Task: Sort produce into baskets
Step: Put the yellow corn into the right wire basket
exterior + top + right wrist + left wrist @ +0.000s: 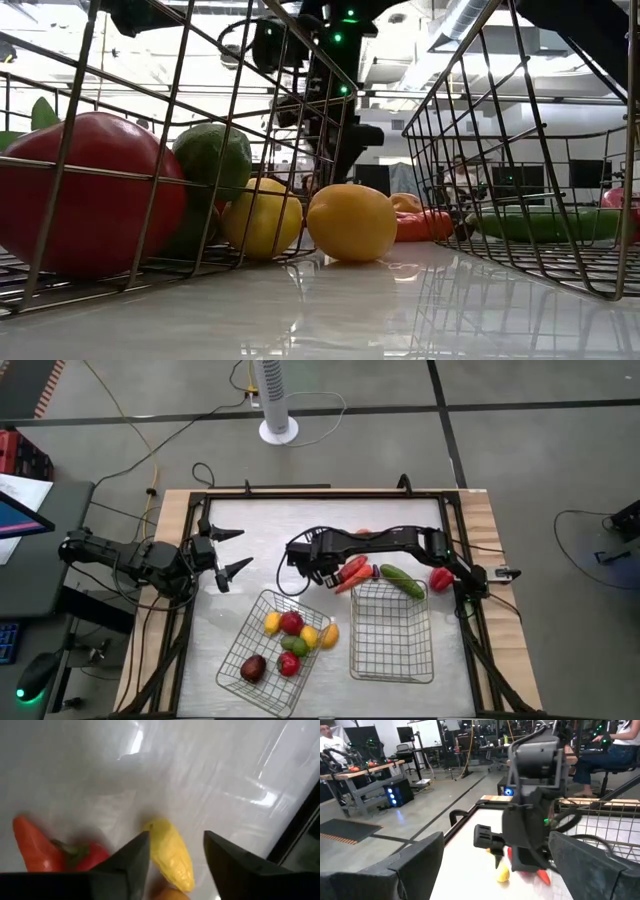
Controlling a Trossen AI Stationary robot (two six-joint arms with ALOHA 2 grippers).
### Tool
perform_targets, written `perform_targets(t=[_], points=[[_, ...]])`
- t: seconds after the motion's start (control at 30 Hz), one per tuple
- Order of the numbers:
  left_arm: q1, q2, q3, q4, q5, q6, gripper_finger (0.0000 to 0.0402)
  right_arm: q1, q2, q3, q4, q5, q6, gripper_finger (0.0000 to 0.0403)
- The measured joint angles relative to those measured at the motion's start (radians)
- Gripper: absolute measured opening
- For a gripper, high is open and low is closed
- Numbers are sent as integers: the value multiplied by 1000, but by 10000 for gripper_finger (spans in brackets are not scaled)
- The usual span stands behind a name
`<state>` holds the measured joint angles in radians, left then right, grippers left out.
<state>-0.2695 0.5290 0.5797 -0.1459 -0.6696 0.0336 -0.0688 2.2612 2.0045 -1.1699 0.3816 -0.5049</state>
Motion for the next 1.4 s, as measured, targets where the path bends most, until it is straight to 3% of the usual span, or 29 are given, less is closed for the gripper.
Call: perform_targets(t=[0.23,0.53,0.73,1.1,1.23,1.4], points=[[0,0,0,-3,0,-1,345,-60,0,-27,-52,-91,62,302],[0,0,0,-5,0,1,345,-94,5,-143,33,-91,2,317],[0,0,0,-6,-2,4,345,-121,3,-177,90,-74,5,286],[0,0,0,-6,-26,8,345,-104,2,-152,68,-27,8,161],[0,0,0,-14,-26,7,345,-75,2,-62,-90,78,20,164],[0,0,0,-23,-26,7,345,-47,2,143,-308,92,139,181]])
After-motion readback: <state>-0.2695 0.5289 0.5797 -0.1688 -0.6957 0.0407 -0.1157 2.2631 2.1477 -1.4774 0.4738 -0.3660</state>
